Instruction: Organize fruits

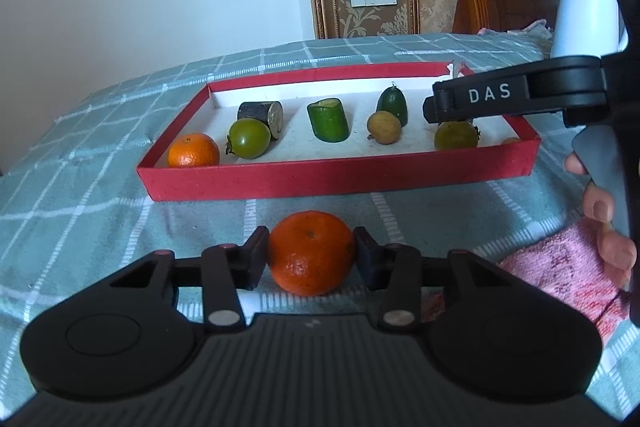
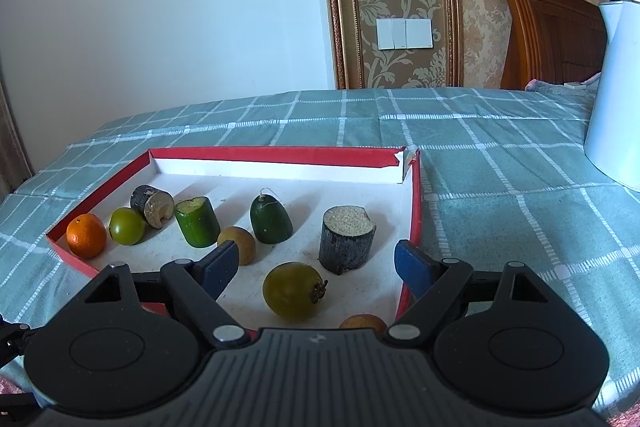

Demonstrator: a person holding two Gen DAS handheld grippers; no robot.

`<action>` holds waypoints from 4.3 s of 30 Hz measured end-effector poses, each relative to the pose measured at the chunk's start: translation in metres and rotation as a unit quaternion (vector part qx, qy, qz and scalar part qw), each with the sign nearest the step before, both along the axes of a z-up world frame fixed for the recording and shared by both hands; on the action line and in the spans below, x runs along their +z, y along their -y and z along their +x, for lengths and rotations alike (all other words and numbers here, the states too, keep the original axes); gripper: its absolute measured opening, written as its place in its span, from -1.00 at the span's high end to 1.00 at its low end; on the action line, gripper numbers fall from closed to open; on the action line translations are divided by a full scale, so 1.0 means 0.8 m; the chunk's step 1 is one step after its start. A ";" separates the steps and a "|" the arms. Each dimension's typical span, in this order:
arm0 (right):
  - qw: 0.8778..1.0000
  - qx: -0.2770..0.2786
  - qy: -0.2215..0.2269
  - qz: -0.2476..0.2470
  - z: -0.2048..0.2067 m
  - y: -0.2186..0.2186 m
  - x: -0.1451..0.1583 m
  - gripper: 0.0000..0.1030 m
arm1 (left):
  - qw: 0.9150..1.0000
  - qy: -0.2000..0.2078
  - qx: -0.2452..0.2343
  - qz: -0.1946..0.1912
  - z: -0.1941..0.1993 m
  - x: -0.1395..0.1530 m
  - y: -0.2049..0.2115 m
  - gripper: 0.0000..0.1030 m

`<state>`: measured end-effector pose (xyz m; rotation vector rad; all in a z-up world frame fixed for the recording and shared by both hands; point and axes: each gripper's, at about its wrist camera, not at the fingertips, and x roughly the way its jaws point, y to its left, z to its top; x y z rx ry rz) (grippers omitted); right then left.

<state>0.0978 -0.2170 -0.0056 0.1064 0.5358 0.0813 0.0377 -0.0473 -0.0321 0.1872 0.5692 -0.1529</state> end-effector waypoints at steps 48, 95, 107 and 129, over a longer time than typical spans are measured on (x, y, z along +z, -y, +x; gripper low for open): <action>0.999 0.021 -0.026 -0.003 0.005 -0.016 -0.006 -0.65 | 0.999 0.020 -0.007 -0.031 0.133 0.031 -0.003 0.19; 0.997 -0.070 0.036 0.014 -0.006 0.017 0.009 -0.85 | 0.997 0.059 0.047 -0.024 0.065 0.039 -0.009 -0.97; 0.997 -0.051 0.042 -0.027 -0.049 -0.017 0.011 -0.85 | 0.990 0.073 0.098 -0.064 -0.010 0.071 -0.036 -1.00; 0.995 -0.058 0.066 -0.056 -0.096 -0.046 0.018 -0.90 | 0.989 0.080 0.118 -0.047 -0.057 0.077 -0.037 -1.00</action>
